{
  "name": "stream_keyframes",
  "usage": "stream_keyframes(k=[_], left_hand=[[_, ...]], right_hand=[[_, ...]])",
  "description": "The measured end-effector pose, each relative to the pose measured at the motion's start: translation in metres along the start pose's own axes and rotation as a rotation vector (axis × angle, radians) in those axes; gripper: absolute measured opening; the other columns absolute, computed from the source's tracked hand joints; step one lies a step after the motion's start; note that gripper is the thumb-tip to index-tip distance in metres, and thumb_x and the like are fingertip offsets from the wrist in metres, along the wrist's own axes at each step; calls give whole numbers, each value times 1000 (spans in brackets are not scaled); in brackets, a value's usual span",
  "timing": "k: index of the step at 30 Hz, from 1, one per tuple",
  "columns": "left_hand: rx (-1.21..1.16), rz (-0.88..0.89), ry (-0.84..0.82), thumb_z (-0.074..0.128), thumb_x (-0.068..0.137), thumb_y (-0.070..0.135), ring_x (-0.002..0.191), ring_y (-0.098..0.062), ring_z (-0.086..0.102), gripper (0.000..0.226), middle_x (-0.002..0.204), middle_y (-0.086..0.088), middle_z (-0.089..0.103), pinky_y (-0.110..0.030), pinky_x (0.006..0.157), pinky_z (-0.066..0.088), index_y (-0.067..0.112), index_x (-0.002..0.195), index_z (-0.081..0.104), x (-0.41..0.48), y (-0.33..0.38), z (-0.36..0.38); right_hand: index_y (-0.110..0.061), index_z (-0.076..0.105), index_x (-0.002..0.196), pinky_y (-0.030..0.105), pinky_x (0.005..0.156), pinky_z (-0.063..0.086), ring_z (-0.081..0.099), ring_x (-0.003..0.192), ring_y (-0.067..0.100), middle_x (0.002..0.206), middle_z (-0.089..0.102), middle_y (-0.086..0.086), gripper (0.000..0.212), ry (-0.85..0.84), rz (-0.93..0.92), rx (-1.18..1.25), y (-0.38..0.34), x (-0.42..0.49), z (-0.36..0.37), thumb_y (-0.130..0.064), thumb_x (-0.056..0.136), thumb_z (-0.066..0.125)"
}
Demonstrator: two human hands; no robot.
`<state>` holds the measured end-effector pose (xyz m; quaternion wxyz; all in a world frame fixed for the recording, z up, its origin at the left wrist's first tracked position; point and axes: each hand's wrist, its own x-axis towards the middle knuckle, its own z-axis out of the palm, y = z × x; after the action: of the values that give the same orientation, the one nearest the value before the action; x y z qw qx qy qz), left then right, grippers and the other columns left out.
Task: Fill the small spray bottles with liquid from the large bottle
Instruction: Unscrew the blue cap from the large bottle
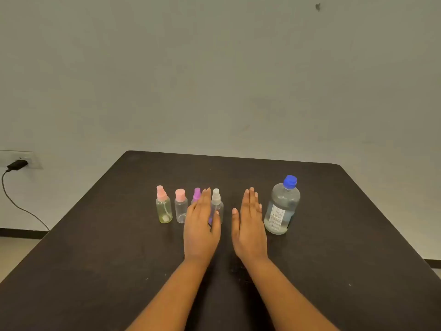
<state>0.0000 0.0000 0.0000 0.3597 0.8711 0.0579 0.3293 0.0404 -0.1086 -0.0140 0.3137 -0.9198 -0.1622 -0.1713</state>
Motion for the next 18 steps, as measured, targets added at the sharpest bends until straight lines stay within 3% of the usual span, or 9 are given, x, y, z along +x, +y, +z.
stream_keyframes(k=[4, 8, 14, 18], left_hand=[[-44, -23, 47, 61, 87, 9, 101, -20, 58, 55, 113, -4, 64, -29, 81, 51, 15, 138, 42, -7, -7, 3], [-82, -89, 82, 63, 85, 6, 109, -18, 55, 50, 124, -5, 58, -38, 82, 55, 13, 133, 50, -11, -11, 3], [-91, -126, 70, 62, 87, 11, 116, -6, 46, 44, 128, -3, 57, -25, 93, 44, 13, 131, 53, -12, -12, 1], [-121, -145, 63, 62, 87, 9, 121, -17, 52, 42, 129, -4, 58, -39, 95, 50, 13, 128, 55, -12, -14, 1]], right_hand=[[-13, 0, 148, 25, 117, 0, -10, 142, 5, 155, -6, -4, 63, -9, 34, 21, 3, -1, 0, -45, 95, 10], [-14, -1, 148, 22, 115, -2, -10, 142, 5, 157, -3, -2, 57, -20, 31, 18, 4, -2, 1, -33, 101, 25], [-16, 0, 149, 20, 114, 0, -8, 142, 5, 157, -4, -4, 60, -46, 53, 78, 1, -3, 6, -35, 100, 29], [-17, 3, 149, 26, 116, 10, -6, 141, 6, 157, 0, -5, 64, -116, 81, 201, -4, 2, 5, -33, 99, 39]])
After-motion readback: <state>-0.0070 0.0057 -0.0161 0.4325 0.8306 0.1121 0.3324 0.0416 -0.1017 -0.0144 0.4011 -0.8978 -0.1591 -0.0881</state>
